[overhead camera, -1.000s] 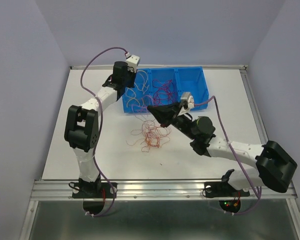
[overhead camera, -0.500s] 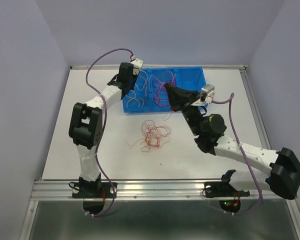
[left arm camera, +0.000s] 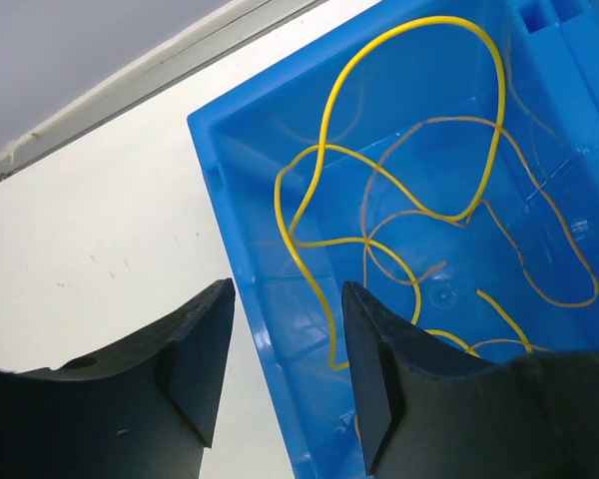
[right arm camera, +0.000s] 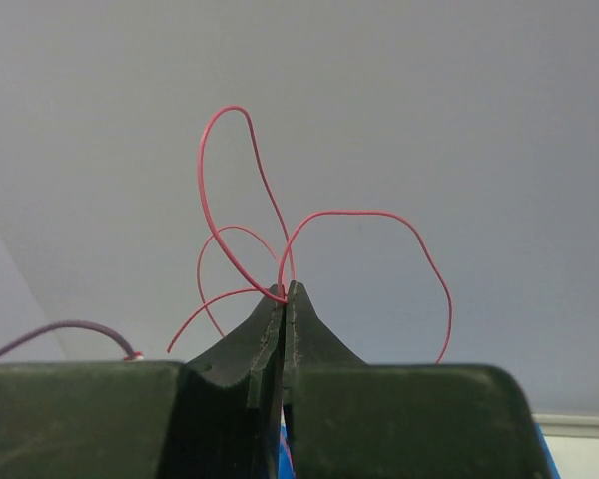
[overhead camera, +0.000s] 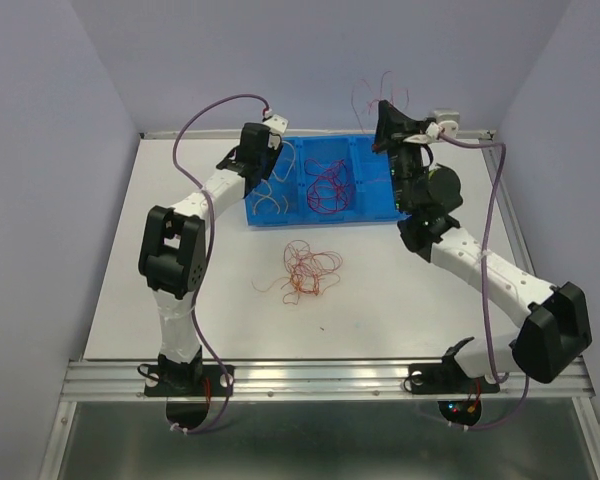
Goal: Untangle the cables
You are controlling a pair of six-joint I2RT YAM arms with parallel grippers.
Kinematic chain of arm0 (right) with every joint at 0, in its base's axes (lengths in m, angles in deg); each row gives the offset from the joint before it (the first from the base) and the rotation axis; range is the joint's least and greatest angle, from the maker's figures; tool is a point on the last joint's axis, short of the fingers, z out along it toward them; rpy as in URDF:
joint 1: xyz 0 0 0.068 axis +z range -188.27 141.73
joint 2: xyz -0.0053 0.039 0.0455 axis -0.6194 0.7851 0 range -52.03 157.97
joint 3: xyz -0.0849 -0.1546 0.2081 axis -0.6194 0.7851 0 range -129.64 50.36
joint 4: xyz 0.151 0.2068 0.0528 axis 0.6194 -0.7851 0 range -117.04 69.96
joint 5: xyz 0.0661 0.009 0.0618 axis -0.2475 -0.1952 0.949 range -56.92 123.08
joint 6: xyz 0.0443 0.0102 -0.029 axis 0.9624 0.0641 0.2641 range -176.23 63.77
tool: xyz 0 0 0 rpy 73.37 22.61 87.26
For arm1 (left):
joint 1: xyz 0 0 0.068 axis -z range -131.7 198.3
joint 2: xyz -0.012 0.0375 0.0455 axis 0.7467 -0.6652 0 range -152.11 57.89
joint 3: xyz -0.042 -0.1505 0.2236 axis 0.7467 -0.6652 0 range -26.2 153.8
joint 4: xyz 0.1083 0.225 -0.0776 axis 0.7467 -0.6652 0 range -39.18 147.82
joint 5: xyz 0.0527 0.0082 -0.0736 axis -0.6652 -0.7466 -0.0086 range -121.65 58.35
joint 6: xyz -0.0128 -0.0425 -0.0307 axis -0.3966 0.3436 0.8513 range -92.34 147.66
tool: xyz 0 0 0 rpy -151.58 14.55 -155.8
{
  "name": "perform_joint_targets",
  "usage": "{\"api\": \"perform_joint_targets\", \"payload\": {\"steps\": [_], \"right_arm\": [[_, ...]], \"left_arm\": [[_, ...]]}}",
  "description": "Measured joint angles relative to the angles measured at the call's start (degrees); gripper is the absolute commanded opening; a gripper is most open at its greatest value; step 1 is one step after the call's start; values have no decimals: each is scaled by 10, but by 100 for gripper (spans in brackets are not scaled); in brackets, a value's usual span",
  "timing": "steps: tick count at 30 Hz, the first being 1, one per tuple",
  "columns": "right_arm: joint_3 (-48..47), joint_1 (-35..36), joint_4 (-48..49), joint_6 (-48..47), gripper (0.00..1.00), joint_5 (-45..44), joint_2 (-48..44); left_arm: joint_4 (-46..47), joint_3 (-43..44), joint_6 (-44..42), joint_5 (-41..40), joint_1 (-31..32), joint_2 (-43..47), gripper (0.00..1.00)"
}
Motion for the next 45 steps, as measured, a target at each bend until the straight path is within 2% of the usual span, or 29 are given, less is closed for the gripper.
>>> {"api": "perform_joint_targets", "payload": {"steps": [5,11,12,16,17,27,31,37,40,42,43,45], "right_arm": [[-25,-67,-59,46,1,28,56],[-28,-122,-87,103,1,63,100],[-28,-129,-88,110,0,67,106],[-28,-150,-87,138,0,75,131],[-28,-154,-88,144,0,74,141],[-21,-157,-111,184,1,46,219],[-13,-161,-130,200,1,37,256],[-42,-172,-218,214,1,34,327],[-83,-175,-277,214,5,34,360],[-100,-175,-308,216,21,34,365],[-103,-175,-313,214,32,34,365],[-114,-175,-325,217,36,33,365]], "left_arm": [[-1,-4,0,3,0,6,59],[-1,-62,1,25,0,85,63],[0,-73,1,32,0,102,68],[5,-125,-1,48,11,198,77],[8,-140,-2,54,17,227,85],[45,-300,-2,143,38,388,85],[62,-365,-2,165,38,411,85],[82,-394,0,183,41,414,85],[98,-394,1,188,45,414,85],[110,-399,1,190,50,414,85],[112,-402,1,192,52,414,85],[114,-407,1,193,57,414,85]]}}
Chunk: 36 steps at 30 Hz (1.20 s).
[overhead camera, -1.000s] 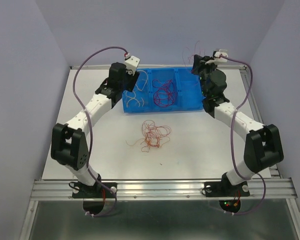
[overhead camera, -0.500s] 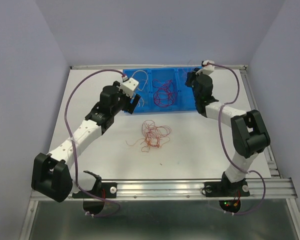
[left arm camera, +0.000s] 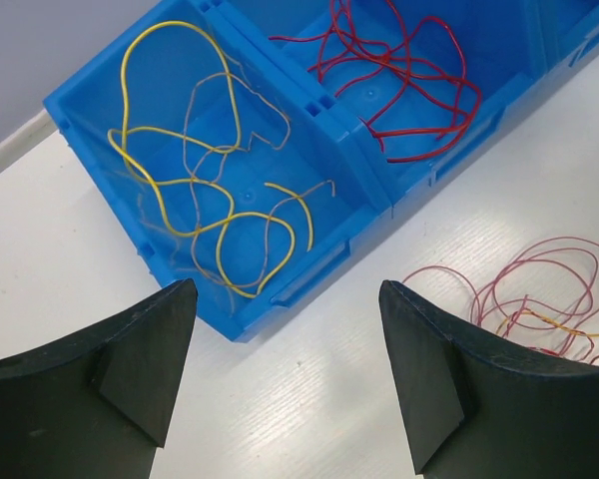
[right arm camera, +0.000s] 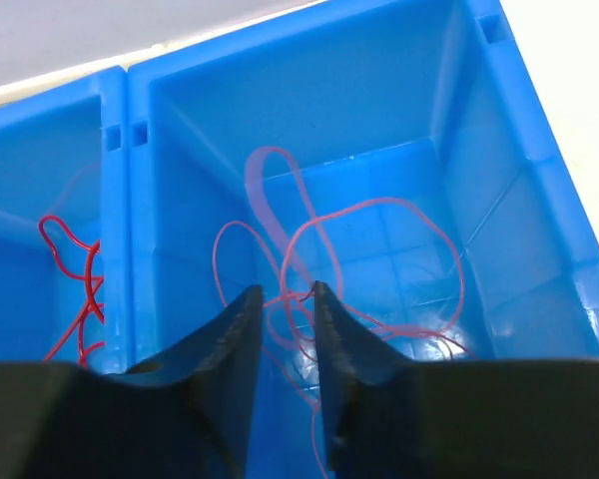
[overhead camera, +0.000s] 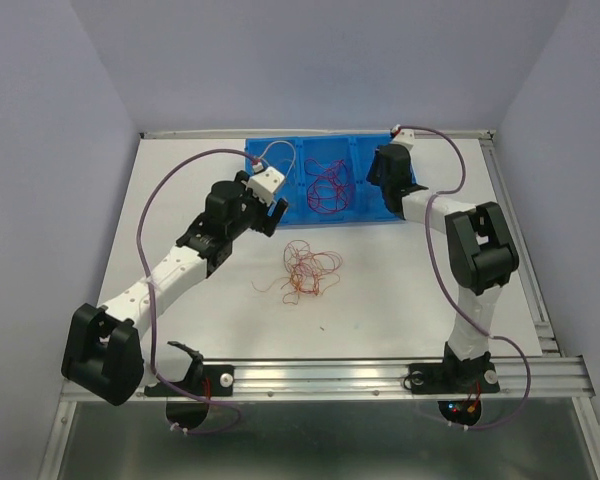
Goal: Untangle the cables
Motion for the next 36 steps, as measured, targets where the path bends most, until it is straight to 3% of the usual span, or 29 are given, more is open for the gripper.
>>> {"api": "perform_joint_targets", "payload": {"steps": [2,4,13,19,29,36], "right_arm": [[-8,0,-11,-1,44,-1,-1],[-17,0,-28,-2,59,-2,-4],[-84,0,-122,-2,62,14,-67],[-90,2,-189,13,66,111,-153],[134,79,-202,38,63,227,-326],[199,111,-192,55,61,240,-355]], "left_arm": [[1,-4,0,3,3,0,85],[2,-7,0,5,7,0,85],[5,-11,0,39,13,1,85],[-11,-11,-10,85,25,0,84],[-32,-20,-47,133,38,0,83],[-51,-26,-82,162,42,-19,79]]}}
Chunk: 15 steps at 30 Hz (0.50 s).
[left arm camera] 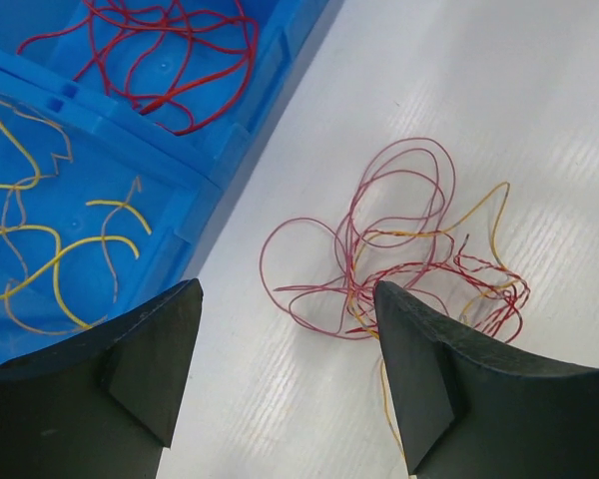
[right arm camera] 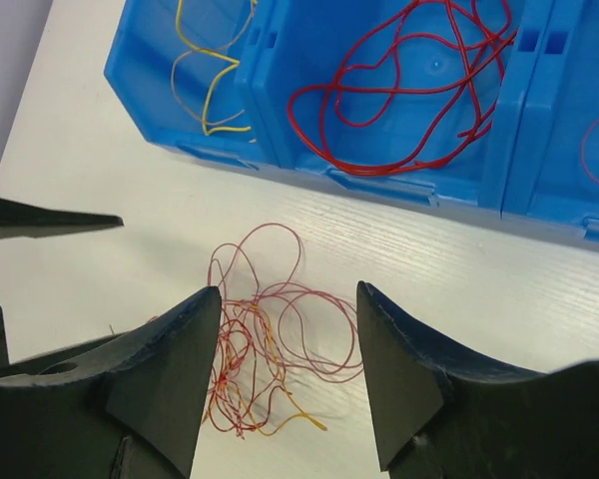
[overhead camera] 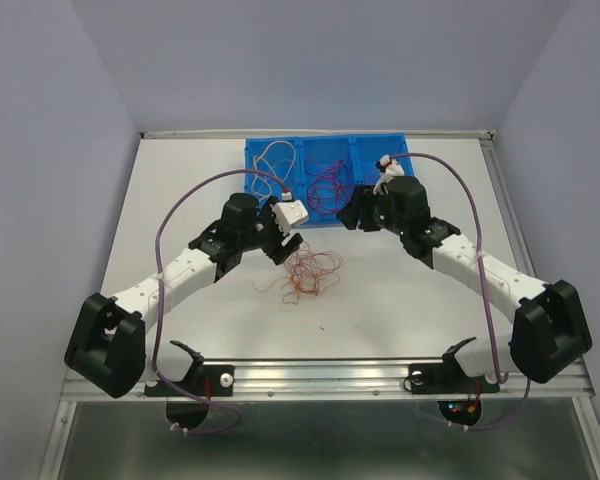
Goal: Untangle the cables
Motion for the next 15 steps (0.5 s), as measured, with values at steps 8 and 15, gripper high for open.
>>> {"api": "perform_joint_targets", "payload": {"steps": [8,15], "right_arm": [[0,10,17,4,61,24,9],[1,13,18,3,62,21,-34]], "left_arm": [[-36,-22,-71,48,0,1,77],[-50,-48,-105,54,0,35,77]]}}
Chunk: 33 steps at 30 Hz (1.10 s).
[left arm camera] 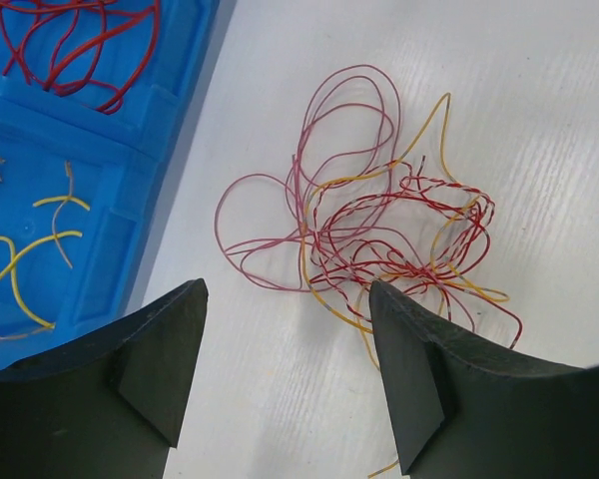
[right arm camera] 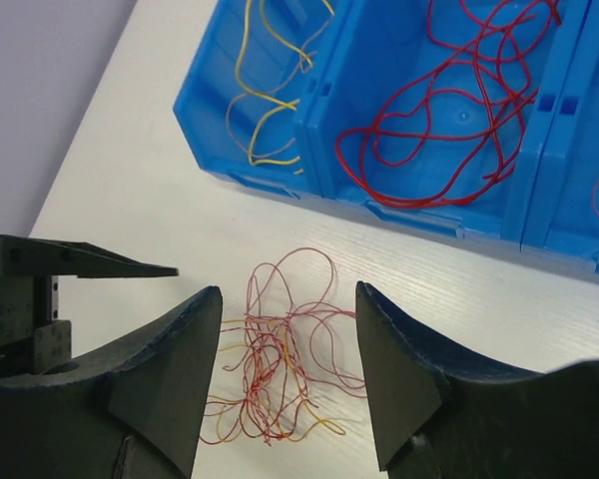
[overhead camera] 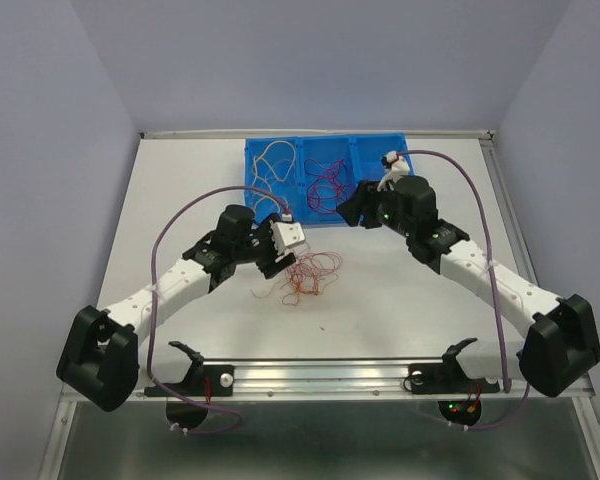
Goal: Untangle the cables
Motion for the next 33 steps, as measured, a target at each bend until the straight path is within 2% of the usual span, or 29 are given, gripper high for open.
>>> {"api": "perform_joint_targets", "payload": {"steps": [4,9,12,16,24,27,33], "right_arm": [[0,0,5,0,62,-2,-35],[0,0,5,-2,62,-2,-42],[0,0,5,-2,62,6,-37],[0,0,3,-2,62,18,-20],[0,0,-8,-2,63,22,-14],[0,0,-8,-3,63,22,-16],[0,0,-8,-4,63,22,-20]], "left_arm": [[17,-11,13,-7,-25,33,79],[17,-11,5,21,-69,65,80],[0,-11,-26,57,-67,61,80],[-38,-11,-70,94,-62,58,74],[-64,-11,-91,108,-34,46,71],[-62,-9,-43,99,-26,38,65],[-43,14,80,12,-20,23,68]]}}
